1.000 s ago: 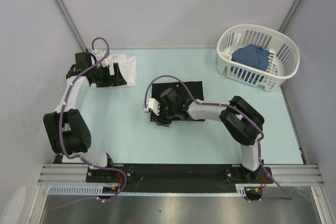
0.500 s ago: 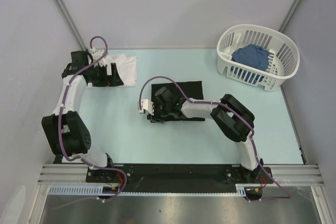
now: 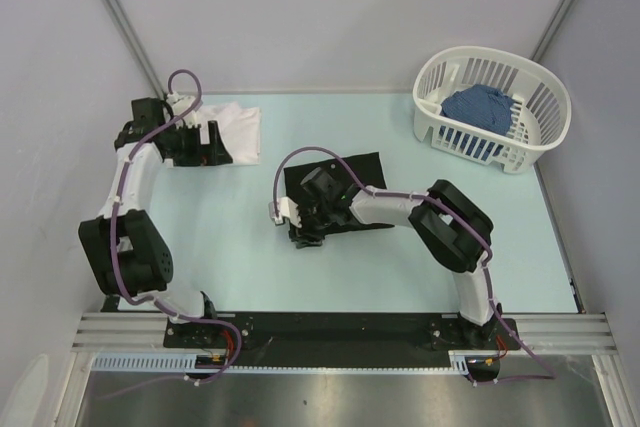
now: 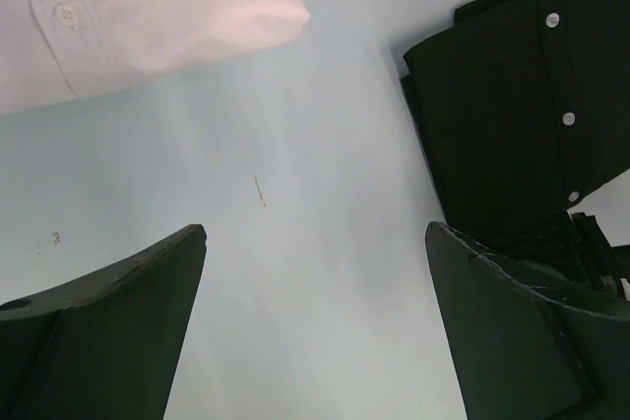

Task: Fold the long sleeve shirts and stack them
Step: Fold the shirt

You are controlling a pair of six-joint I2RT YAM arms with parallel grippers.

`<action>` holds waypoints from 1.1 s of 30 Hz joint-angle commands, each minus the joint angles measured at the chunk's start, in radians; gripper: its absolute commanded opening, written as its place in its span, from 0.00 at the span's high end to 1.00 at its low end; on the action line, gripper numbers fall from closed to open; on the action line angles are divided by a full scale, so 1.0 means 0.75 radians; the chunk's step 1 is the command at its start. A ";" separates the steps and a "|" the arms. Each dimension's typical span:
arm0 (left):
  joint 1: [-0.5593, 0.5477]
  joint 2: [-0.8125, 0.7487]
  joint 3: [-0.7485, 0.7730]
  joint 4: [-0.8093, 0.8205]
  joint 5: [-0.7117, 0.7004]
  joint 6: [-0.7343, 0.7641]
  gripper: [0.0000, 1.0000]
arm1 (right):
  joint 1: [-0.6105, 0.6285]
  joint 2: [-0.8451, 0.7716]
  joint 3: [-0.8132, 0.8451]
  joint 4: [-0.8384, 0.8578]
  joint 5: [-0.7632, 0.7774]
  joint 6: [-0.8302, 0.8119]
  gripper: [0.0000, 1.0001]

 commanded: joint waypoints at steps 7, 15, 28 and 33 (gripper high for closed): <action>0.004 -0.031 0.003 0.025 0.082 0.029 0.00 | 0.000 0.020 -0.030 -0.137 0.068 -0.220 1.00; -0.177 0.065 -0.010 -0.004 0.192 0.146 0.05 | 0.003 -0.372 -0.231 -0.668 -0.098 -0.514 1.00; -0.450 0.558 -0.069 0.270 0.630 -0.167 0.21 | -0.153 -0.673 -0.389 -1.011 0.031 -0.617 0.56; -0.513 0.670 -0.095 0.421 0.628 -0.300 0.27 | -0.271 -0.661 -0.227 -0.964 0.012 -0.335 0.46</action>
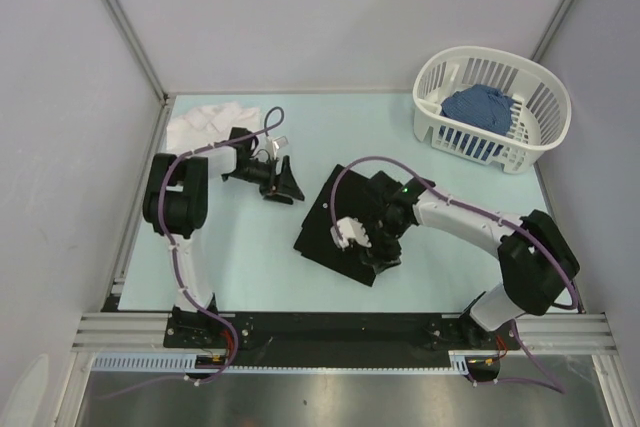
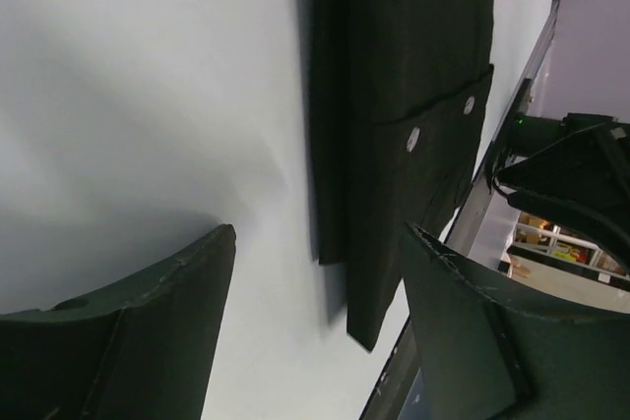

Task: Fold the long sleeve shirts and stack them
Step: Fold the shirt

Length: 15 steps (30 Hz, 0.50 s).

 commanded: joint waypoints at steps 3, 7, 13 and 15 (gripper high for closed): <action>-0.089 0.061 -0.067 0.255 0.046 -0.201 0.30 | -0.187 0.041 0.217 0.091 -0.003 0.325 0.46; -0.140 0.055 -0.118 0.294 -0.002 -0.211 0.34 | -0.285 0.143 0.305 0.141 0.022 0.456 0.46; -0.193 0.122 -0.130 0.309 -0.004 -0.236 0.38 | -0.375 0.238 0.401 0.155 0.003 0.528 0.46; -0.201 0.132 -0.143 0.323 -0.006 -0.252 0.38 | -0.381 0.238 0.410 0.151 -0.001 0.530 0.46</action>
